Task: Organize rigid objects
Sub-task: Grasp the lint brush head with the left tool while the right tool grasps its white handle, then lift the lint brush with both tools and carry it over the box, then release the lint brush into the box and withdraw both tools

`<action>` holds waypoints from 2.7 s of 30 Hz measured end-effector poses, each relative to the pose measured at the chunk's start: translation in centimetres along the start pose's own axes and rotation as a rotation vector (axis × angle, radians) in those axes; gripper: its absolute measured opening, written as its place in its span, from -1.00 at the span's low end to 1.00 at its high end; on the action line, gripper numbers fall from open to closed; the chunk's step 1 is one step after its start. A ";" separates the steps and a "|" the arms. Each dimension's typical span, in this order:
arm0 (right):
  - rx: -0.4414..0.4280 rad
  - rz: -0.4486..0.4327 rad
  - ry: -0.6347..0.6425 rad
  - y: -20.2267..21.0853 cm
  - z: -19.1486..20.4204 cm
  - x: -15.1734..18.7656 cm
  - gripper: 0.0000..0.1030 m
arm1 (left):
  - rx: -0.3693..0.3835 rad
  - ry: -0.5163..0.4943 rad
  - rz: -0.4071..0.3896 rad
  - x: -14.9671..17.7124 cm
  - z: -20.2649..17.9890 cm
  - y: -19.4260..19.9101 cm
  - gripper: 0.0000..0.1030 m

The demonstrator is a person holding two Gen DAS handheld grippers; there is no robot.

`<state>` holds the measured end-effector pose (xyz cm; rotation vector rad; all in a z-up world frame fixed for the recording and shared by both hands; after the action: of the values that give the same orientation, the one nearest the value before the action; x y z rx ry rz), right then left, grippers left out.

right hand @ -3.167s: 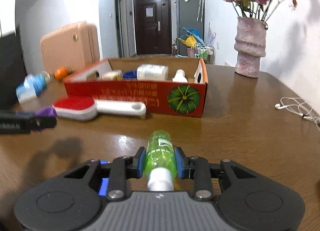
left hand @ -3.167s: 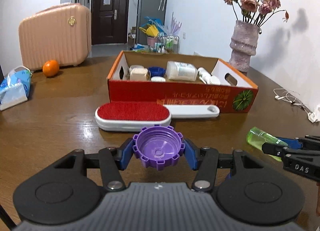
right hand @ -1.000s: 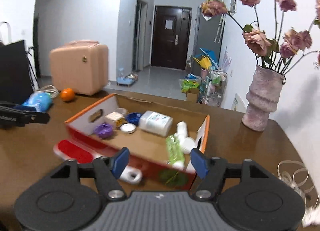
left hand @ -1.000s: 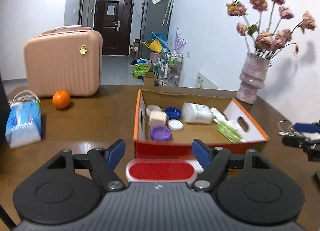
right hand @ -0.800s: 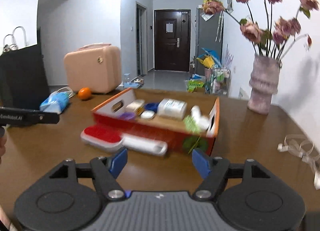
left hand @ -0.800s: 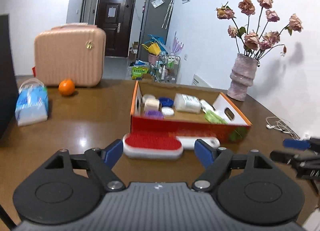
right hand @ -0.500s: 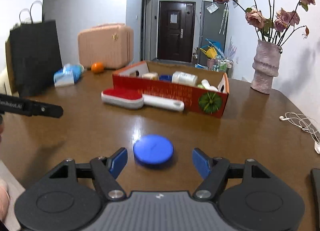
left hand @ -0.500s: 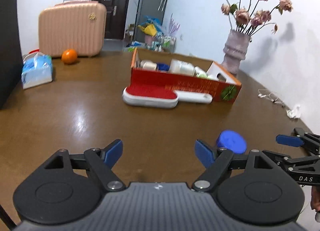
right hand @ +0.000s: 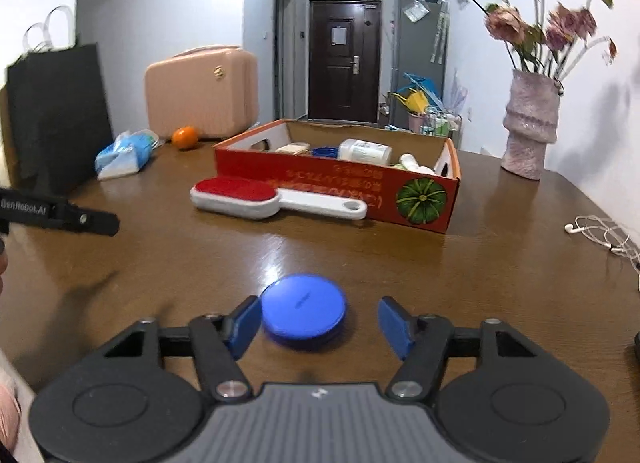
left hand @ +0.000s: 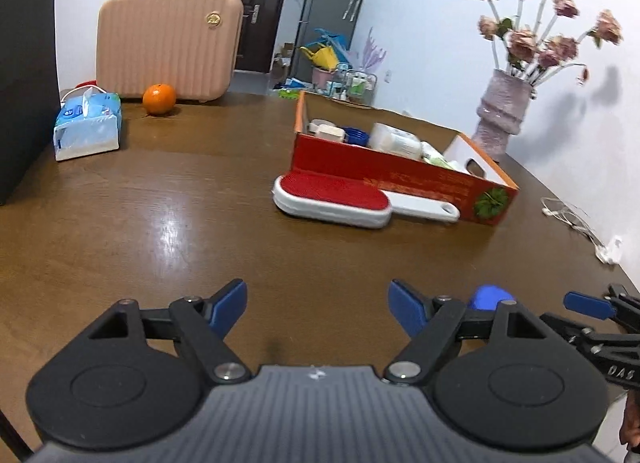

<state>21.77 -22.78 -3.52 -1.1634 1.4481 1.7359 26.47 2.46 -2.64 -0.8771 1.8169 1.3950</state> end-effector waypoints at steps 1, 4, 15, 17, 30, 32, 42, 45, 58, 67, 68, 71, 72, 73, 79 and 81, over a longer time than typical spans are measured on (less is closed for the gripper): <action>-0.002 -0.003 -0.026 -0.6 -0.5 -0.4 0.14 | 0.000 0.001 0.000 -0.7 0.2 -0.8 0.49; -0.026 -0.013 -0.135 -3.4 -2.6 -2.4 0.12 | -0.007 -0.013 -0.005 -3.2 0.5 -3.7 0.42; -0.093 0.055 -0.442 -17.3 -8.0 -6.1 -0.41 | 0.087 0.084 0.109 -7.3 3.0 -15.7 0.19; -0.084 0.064 -0.467 -18.6 -8.2 -5.6 -0.46 | 0.115 0.126 0.132 -6.9 3.8 -16.9 0.18; -0.103 0.067 -0.468 -20.0 -7.9 -4.6 -0.70 | 0.161 0.199 0.123 -6.5 4.4 -16.9 -0.09; -0.087 0.063 -0.457 -20.0 -7.9 -4.7 -0.71 | 0.155 0.196 0.127 -6.4 4.1 -16.4 -0.11; -0.043 -0.030 -0.464 -9.3 -7.5 -4.5 -0.75 | 0.173 0.171 0.009 -5.0 -0.3 -6.5 -0.12; -0.030 -0.075 -0.449 -5.8 -7.6 -5.1 -0.75 | 0.206 0.158 -0.018 -5.3 -1.7 -4.2 -0.12; 0.032 -0.169 -0.437 -3.2 -9.1 -8.2 -0.75 | 0.217 0.060 -0.101 -10.8 -5.3 -4.1 -0.12; 0.065 -0.183 -0.400 -11.7 -10.8 -13.3 -0.75 | 0.207 0.108 -0.078 -16.0 -3.3 -12.4 -0.11; 0.068 -0.176 -0.399 -12.7 -10.9 -13.5 -0.75 | 0.199 0.113 -0.068 -16.1 -2.9 -13.6 -0.11; 0.076 -0.143 -0.389 -16.2 -11.3 -13.4 -0.75 | 0.175 0.119 -0.038 -15.8 -1.9 -16.4 -0.11; 0.074 -0.131 -0.385 -17.2 -11.3 -13.3 -0.75 | 0.166 0.117 -0.031 -15.5 -1.6 -17.1 -0.11; 0.071 -0.115 -0.387 -18.0 -11.4 -13.1 -0.75 | 0.157 0.110 -0.023 -15.2 -1.3 -17.9 -0.12; 0.154 -0.045 -0.198 -21.4 -9.6 -11.5 -0.75 | 0.125 0.048 0.019 -12.6 -0.8 -21.0 -0.09; 0.158 -0.036 -0.135 -21.8 -9.0 -11.0 -0.75 | 0.119 0.001 0.020 -12.6 -1.3 -20.7 -0.10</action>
<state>47.69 -25.36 -3.77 -0.9649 1.4456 1.6112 50.36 -1.55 -2.70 -0.8006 1.8937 1.2848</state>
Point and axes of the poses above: each gripper's, at about its wrist camera, not at the fingertips, and y roughly against the way its jaws point, z to its left, x to its underside, the point moved 6 cm from there along -y, roughly the way its jaws point, and after that the axes turned 5 degrees about -z, right-handed, at the moved point
